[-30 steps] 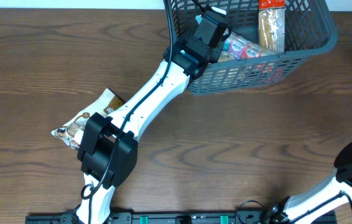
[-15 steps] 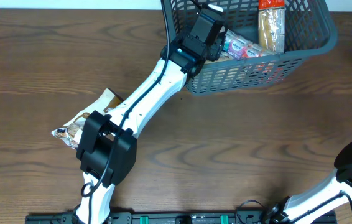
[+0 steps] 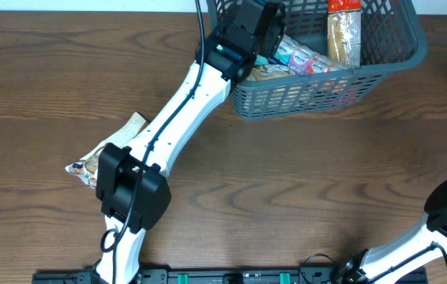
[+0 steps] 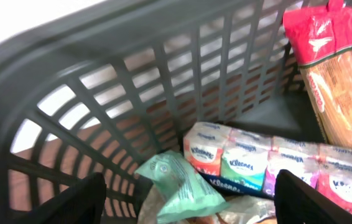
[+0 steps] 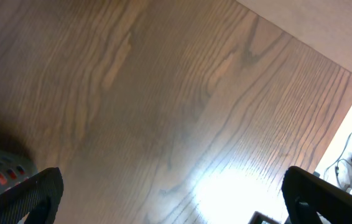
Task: Pack container
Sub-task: 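Lower the wipes packet into the basket and open the left gripper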
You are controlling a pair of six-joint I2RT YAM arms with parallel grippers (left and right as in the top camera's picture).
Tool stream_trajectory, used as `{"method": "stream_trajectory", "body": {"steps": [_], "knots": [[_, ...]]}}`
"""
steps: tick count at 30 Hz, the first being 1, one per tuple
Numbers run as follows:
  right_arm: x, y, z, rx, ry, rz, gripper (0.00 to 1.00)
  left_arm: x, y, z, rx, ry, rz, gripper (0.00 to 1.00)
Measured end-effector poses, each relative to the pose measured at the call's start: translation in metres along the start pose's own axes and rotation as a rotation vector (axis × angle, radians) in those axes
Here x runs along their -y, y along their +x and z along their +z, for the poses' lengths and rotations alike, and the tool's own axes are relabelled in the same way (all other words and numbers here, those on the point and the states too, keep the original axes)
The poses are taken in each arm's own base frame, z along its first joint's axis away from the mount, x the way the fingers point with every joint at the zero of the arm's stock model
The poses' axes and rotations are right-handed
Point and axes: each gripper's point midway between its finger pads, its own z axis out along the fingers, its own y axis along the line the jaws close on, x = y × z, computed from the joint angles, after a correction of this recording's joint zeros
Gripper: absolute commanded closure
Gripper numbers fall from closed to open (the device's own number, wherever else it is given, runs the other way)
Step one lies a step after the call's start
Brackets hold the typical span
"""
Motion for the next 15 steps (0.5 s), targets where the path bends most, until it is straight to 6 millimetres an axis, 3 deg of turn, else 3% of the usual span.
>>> {"method": "stream_trajectory", "body": {"steps": [5,15], "knots": [[0.0,0.0,0.0,0.0,0.0,0.0,0.01,-0.009,-0.006,-0.009,-0.017,-0.023,0.018,0.19],[0.0,0.0,0.0,0.0,0.0,0.0,0.01,-0.019,-0.047,-0.048,0.071,-0.045,0.045,0.2]]}}
